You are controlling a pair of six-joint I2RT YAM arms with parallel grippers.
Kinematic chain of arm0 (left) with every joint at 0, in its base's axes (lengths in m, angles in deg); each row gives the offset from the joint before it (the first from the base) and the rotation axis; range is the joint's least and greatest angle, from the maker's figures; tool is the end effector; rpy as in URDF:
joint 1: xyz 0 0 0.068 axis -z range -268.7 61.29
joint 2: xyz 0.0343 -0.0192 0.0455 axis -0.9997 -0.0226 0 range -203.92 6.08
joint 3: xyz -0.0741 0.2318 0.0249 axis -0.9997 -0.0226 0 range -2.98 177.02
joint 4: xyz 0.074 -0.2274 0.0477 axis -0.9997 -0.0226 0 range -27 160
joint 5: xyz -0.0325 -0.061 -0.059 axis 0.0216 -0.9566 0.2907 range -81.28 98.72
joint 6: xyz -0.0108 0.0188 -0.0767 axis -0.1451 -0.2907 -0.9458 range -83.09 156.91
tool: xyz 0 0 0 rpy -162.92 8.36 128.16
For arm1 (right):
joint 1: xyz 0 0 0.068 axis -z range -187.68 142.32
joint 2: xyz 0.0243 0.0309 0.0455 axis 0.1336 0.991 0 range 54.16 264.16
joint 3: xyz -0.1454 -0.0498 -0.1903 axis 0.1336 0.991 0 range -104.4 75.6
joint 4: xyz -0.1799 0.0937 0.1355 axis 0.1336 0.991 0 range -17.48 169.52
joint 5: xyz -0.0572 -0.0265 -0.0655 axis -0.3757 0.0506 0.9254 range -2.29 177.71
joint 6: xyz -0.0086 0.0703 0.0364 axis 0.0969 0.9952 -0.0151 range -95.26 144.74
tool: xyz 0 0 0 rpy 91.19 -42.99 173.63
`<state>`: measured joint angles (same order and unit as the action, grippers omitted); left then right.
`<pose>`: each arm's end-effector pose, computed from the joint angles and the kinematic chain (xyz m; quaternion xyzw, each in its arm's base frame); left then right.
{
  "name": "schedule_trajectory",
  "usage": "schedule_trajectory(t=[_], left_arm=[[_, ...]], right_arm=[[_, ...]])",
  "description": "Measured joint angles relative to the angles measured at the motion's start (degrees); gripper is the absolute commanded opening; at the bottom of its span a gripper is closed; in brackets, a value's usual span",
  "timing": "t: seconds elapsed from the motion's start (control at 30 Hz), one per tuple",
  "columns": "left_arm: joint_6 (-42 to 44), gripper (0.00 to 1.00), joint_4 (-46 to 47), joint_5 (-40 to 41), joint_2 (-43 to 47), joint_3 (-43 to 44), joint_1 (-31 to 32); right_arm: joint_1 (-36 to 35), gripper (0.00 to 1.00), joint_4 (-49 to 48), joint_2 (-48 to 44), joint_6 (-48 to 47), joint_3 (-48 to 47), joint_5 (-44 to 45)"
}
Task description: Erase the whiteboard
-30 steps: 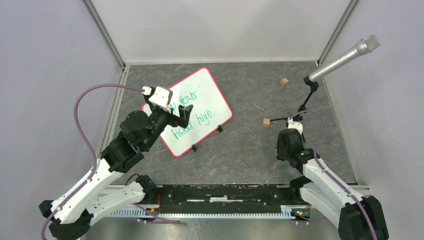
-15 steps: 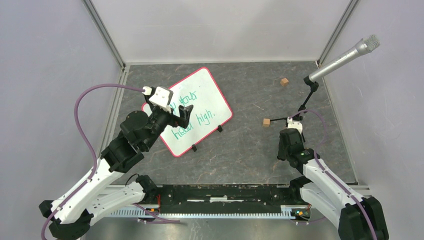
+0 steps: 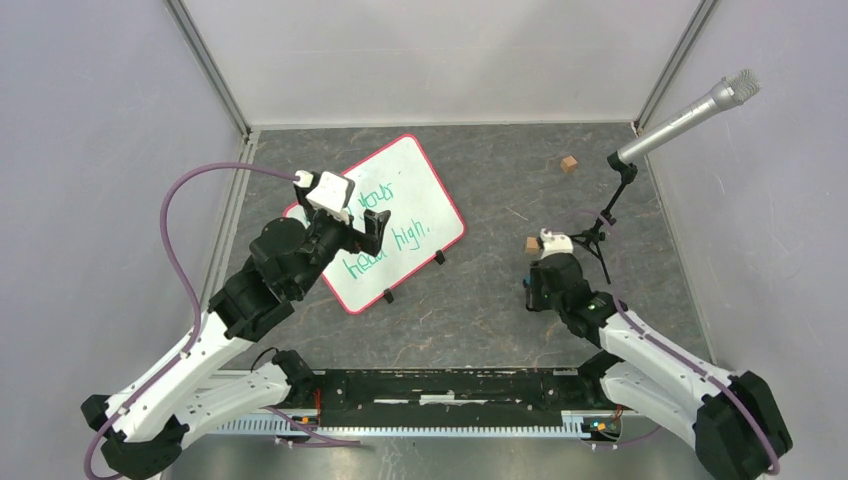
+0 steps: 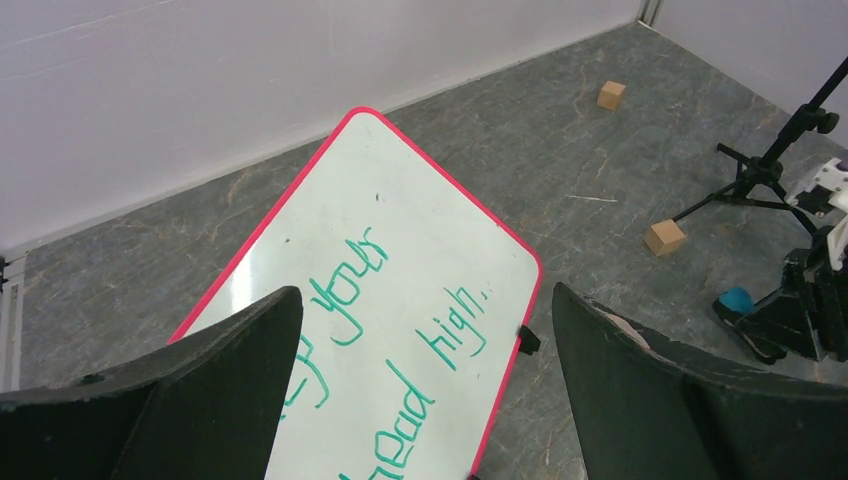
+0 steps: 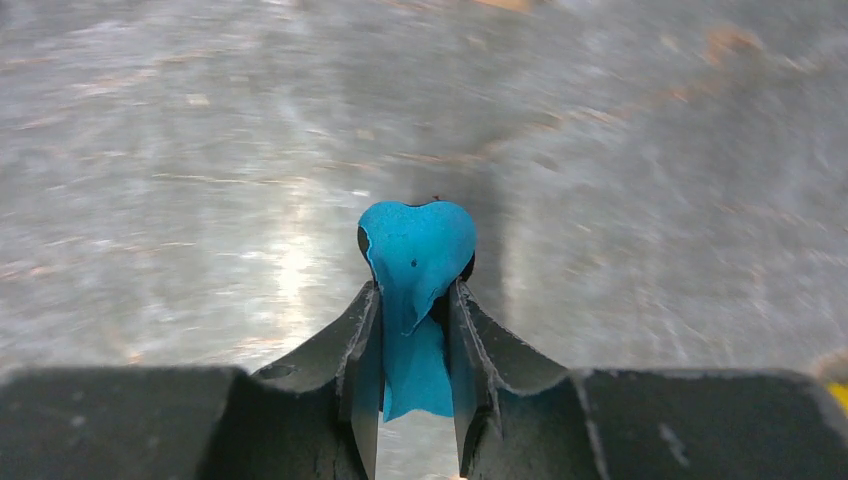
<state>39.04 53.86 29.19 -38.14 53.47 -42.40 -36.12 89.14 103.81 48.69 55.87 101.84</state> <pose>0.1541 -0.1265 0.3743 0.1844 0.7056 -0.1322 0.6713 0.1756 0.0760 0.1296 0.0093 0.9230 0.0596 0.3801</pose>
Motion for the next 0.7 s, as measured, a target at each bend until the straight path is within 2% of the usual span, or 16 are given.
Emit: schedule_trajectory(t=[0.23,0.47,0.7], left_arm=[[0.0,1.0,-0.26,-1.01,-1.11,0.24,0.0],[0.0,1.0,-1.57,-1.4,-3.61,0.57,-0.31],[0.0,1.0,-1.53,-0.17,-3.54,0.59,-0.85]], right_arm=[[-12.83,0.24,-7.63,9.53,1.36,-6.16,1.27],[-21.11,0.24,-16.52,22.43,1.99,-16.98,3.78],[-23.54,0.24,-26.18,31.28,2.58,-26.71,5.31]])
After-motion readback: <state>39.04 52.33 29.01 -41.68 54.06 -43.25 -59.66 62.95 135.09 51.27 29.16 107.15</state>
